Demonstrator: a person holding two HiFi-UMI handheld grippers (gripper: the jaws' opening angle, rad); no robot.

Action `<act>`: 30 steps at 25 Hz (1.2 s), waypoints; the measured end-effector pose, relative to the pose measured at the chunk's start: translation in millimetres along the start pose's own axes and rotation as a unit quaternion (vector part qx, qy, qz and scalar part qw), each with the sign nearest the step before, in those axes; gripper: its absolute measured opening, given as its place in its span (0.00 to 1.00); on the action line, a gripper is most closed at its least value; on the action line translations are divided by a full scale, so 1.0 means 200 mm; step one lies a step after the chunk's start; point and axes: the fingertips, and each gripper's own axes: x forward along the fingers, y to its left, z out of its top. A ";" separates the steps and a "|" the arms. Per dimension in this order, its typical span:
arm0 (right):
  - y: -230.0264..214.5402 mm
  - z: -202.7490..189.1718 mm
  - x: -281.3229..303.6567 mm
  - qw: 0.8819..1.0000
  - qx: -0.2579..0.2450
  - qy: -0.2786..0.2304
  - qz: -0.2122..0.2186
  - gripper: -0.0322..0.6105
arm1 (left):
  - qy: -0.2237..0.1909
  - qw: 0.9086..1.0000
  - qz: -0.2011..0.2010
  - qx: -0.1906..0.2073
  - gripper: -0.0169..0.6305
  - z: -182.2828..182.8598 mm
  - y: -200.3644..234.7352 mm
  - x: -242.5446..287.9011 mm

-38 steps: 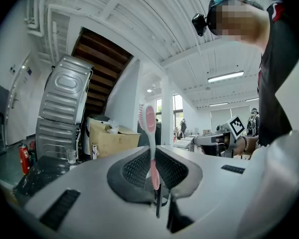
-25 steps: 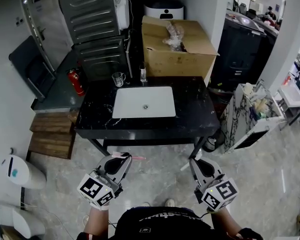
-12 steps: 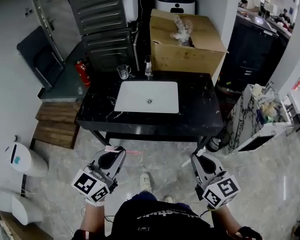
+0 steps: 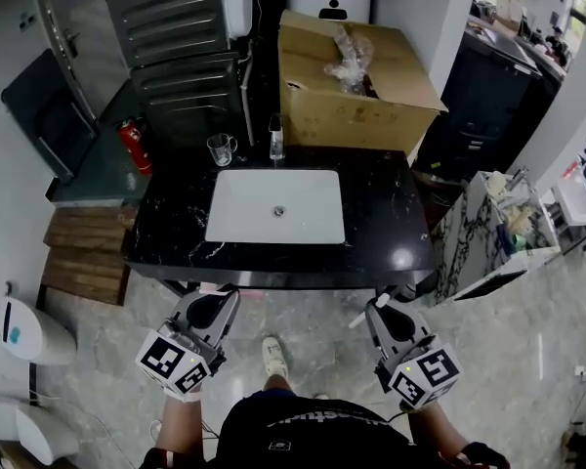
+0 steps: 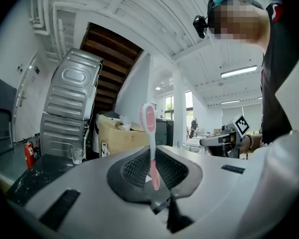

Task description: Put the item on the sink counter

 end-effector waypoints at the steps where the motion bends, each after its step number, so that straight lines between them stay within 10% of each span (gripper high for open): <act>1: -0.01 0.02 0.08 1.000 0.001 0.000 -0.001 0.12 | -0.003 1.000 -0.001 -0.003 0.09 0.00 0.08 0.03; 14: 0.07 0.33 1.05 1.000 -0.023 -0.009 0.015 0.12 | -0.021 1.000 -0.016 -0.008 0.09 0.12 0.97 0.28; 30: -0.35 0.39 1.44 0.999 -0.002 -0.006 0.048 0.12 | 0.000 1.000 0.011 -0.010 0.09 0.12 1.20 0.71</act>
